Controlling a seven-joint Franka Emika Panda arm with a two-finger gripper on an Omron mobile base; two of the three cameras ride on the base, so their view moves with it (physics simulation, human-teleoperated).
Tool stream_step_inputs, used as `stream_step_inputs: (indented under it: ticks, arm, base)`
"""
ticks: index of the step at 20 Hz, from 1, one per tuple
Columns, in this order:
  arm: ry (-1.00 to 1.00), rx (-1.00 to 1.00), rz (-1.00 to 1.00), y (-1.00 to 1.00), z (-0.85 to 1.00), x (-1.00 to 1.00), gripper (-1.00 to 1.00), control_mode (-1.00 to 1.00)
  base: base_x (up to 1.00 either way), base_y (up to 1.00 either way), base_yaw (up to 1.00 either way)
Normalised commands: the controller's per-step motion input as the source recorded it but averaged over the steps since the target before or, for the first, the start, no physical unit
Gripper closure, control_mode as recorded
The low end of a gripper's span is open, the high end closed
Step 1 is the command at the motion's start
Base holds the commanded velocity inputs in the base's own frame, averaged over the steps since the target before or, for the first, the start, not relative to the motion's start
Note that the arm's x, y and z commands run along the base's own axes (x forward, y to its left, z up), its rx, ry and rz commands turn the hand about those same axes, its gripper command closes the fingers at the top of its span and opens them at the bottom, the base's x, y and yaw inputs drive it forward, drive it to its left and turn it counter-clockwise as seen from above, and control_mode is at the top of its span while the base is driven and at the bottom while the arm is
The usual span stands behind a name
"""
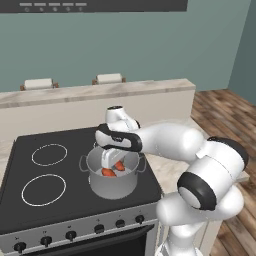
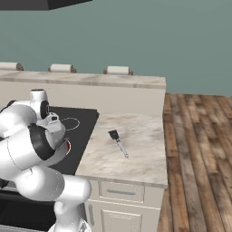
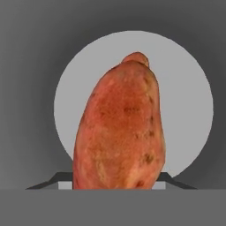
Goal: Put the sweet potato and sweet potato in the pot. Retrieve the spatula and lightly stir the vegetables in the pot.
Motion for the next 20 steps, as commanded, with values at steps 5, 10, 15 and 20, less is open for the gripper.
stream_step_inputs:
  ticks: [5, 10, 15, 20]
  arm:
    - [0.0, 0.0, 0.0, 0.0, 0.0, 0.0, -1.0, -1.0]
    - [0.03, 0.0, 0.0, -0.04, 0.31, -0.03, -1.0, -1.0]
    - [0.02, 0.01, 0.0, -0.13, 0.82, -0.15, -1.0, -1.0]
    - [-0.01, 0.01, 0.0, -0.75, 0.44, -0.38, -1.0, -1.0]
  base:
    - [0.0, 0.0, 0.0]
    - [0.0, 0.0, 0.0]
    - [0.0, 0.0, 0.0]
    - [0.0, 0.0, 0.0]
